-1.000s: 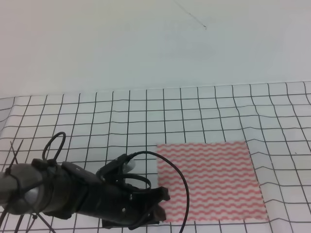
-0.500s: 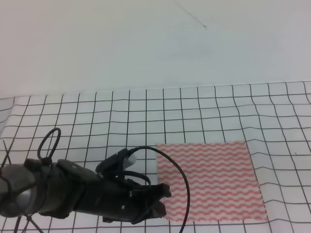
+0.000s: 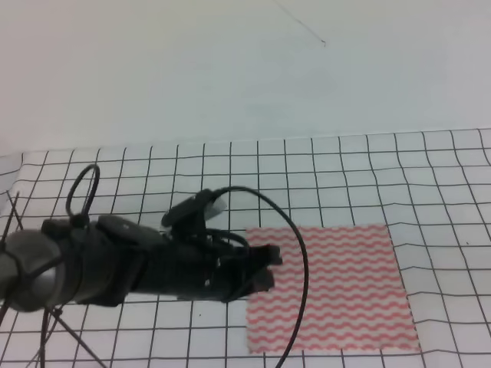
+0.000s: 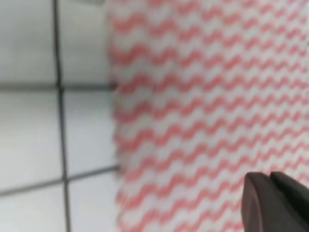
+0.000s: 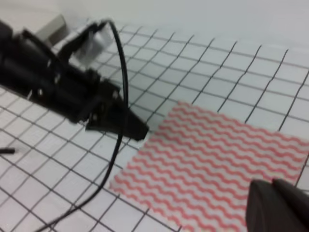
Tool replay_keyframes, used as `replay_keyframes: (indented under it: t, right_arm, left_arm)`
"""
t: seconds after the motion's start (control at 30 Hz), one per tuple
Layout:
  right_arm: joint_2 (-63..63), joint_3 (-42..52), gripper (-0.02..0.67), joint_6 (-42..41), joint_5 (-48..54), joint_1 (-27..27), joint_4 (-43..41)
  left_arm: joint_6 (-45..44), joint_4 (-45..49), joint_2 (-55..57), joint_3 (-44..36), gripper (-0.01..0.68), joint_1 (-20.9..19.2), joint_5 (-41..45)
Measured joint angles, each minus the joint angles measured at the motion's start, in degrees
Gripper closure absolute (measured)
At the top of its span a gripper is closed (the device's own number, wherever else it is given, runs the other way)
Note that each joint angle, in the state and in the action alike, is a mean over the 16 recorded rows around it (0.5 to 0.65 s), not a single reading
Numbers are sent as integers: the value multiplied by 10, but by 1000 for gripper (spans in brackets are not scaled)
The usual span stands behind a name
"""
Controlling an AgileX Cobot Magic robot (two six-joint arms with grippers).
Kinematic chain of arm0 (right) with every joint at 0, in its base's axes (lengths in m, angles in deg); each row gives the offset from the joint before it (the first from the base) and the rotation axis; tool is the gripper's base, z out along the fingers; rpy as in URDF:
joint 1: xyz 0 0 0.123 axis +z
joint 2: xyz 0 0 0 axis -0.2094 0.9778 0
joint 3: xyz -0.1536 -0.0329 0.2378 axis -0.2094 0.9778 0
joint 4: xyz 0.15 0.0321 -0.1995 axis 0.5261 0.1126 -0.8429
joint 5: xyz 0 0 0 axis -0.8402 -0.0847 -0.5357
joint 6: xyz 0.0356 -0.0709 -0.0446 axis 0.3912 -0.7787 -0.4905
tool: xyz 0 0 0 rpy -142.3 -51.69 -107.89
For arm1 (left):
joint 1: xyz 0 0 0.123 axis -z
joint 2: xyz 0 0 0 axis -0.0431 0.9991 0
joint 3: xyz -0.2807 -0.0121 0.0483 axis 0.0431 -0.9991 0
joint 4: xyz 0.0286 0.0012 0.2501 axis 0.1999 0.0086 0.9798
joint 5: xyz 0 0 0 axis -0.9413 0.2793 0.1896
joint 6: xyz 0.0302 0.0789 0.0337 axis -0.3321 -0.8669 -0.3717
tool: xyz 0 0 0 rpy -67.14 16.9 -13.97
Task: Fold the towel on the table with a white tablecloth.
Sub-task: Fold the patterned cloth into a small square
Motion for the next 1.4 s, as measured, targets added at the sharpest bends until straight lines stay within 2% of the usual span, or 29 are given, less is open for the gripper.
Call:
replay_keyframes:
  t: [0.37,0.63,0.8,1.0,1.4]
  right_arm:
    - [57,0,648,16,20,0,-28]
    - [89,0,644,32,29,0,-44]
    - [96,0,640,34,30,0,-52]
    - [97,0,640,34,29,0,-58]
    - [97,0,640,35,32,0,-59]
  left_arm:
    - [38,93,20,37,673,-54,111]
    - [96,140,-35,-21,673,-69,123]
    - [87,104,-81,-72,673,-67,90]
    - [33,25,-103,-118,659,-67,65]
    - [-40,-55,-31,-114,504,-67,81]
